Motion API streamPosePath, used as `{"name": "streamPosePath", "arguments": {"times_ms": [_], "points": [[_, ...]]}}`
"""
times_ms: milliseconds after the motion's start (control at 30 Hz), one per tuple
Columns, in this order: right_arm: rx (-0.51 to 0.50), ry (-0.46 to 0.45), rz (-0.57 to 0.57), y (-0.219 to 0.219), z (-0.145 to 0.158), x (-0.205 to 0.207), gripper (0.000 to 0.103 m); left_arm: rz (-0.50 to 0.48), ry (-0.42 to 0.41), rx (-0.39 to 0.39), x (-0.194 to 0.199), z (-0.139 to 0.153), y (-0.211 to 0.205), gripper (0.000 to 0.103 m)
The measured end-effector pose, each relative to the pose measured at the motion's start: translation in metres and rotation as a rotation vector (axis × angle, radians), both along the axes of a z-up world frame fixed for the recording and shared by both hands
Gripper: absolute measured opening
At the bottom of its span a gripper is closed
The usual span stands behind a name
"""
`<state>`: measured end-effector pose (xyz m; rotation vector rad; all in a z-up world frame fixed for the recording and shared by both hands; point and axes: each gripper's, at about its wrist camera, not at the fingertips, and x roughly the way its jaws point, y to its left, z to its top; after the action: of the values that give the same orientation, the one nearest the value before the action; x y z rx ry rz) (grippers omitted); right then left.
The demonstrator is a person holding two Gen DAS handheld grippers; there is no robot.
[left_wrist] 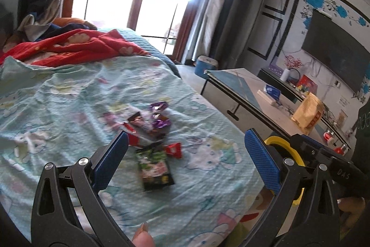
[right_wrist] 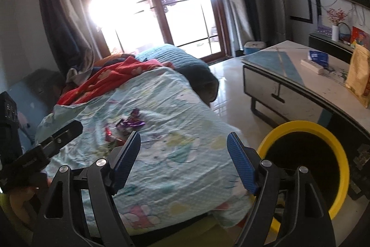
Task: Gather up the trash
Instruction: 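Move both open tools back over the remaining wrappers on the bed, then grasp the green snack bag with the left tool while the right tool grasps the purple wrapper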
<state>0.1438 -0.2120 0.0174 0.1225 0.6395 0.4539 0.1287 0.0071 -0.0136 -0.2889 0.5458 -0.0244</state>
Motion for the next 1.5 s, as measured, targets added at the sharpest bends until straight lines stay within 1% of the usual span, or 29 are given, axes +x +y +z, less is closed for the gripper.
{"name": "streamPosePath", "arguments": {"times_ms": [333, 533, 667, 733, 767, 833, 900, 1000, 1100, 1267, 1367, 1500], "points": [[0.006, 0.009, 0.087, 0.050, 0.004, 0.012, 0.075, 0.056, 0.048, -0.004, -0.010, -0.016, 0.040, 0.092], [0.010, 0.025, 0.139, 0.082, 0.006, 0.032, 0.075, 0.068, 0.093, -0.048, -0.009, -0.032, 0.057, 0.092], [0.005, 0.063, 0.167, 0.103, 0.000, 0.051, 0.075, 0.047, 0.131, -0.082, -0.006, -0.046, 0.059, 0.092], [-0.003, 0.085, 0.186, 0.116, -0.005, 0.064, 0.075, 0.034, 0.148, -0.099, -0.004, -0.052, 0.058, 0.088], [-0.008, 0.092, 0.190, 0.121, -0.007, 0.069, 0.075, 0.025, 0.157, -0.106, -0.002, -0.055, 0.056, 0.085], [-0.016, 0.109, 0.200, 0.130, -0.011, 0.079, 0.075, 0.008, 0.168, -0.109, 0.000, -0.059, 0.052, 0.081], [-0.029, 0.126, 0.210, 0.141, -0.016, 0.092, 0.075, -0.010, 0.174, -0.114, 0.003, -0.062, 0.048, 0.074], [-0.048, 0.157, 0.222, 0.155, -0.024, 0.109, 0.074, -0.031, 0.185, -0.117, 0.008, -0.066, 0.041, 0.069], [-0.058, 0.202, 0.232, 0.169, -0.035, 0.126, 0.073, -0.045, 0.197, -0.122, 0.014, -0.070, 0.036, 0.061], [-0.070, 0.269, 0.243, 0.192, -0.056, 0.150, 0.067, -0.043, 0.228, -0.133, 0.024, -0.078, 0.035, 0.060], [-0.078, 0.299, 0.242, 0.205, -0.067, 0.159, 0.063, -0.042, 0.247, -0.139, 0.029, -0.083, 0.034, 0.057], [-0.077, 0.337, 0.235, 0.218, -0.080, 0.170, 0.053, -0.048, 0.263, -0.129, 0.032, -0.089, 0.031, 0.055]]}}
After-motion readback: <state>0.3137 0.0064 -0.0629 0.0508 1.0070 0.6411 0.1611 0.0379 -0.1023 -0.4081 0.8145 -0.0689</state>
